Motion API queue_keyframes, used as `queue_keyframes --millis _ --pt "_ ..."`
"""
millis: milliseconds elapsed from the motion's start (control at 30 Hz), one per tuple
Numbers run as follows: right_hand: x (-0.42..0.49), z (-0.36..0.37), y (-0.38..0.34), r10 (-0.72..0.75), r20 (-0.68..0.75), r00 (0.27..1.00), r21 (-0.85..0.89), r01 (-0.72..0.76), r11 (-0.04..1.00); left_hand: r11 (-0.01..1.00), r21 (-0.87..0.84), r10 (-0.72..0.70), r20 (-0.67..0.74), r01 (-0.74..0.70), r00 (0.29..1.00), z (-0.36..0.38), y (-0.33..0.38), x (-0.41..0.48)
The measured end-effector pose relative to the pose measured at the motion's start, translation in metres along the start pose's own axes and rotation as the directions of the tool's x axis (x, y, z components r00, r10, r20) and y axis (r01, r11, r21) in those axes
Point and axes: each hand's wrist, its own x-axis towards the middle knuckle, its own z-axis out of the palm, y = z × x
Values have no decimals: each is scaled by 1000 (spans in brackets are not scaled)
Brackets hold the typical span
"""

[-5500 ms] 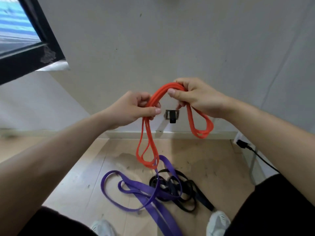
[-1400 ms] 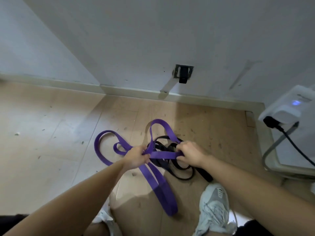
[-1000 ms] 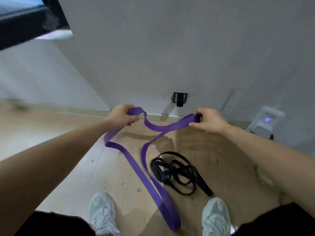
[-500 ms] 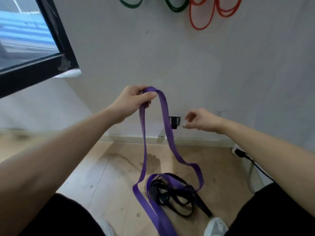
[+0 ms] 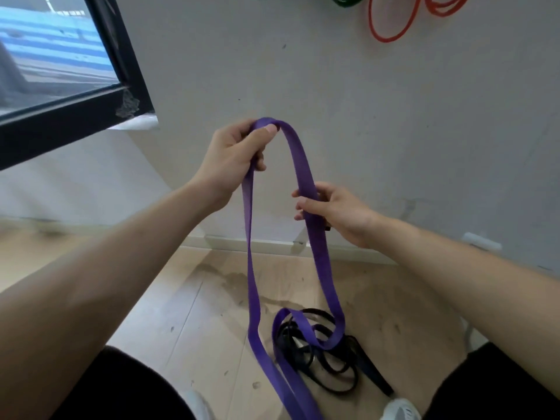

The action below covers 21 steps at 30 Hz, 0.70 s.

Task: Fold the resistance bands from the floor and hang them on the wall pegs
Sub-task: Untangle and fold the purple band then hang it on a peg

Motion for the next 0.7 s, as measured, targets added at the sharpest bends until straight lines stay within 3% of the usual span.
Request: queue_keyframes --millis 267,367,467,533,600,700 --pt "2 -8 -2 63 65 996 65 -67 996 983 166 -49 -164 77 985 -26 -27 8" --pt "1 -15 -7 43 63 997 -8 -43 999 972 182 -112 -193 148 975 -35 -38 10" --pt "0 -21 -13 -101 -28 994 -219 92 971 954 165 -217 -196 250 956 -39 -48 11" --pt "-1 -26 -20 -242 -134 961 -362 180 915 925 245 -263 -131 289 956 -43 -61 8" --pt "-3 -36 -29 -354 -203 913 -399 253 881 868 390 -333 -1 307 943 -48 -79 3" --pt "-8 -54 -39 -369 -172 913 -340 296 892 790 529 -520 310 310 796 -43 -93 -12"
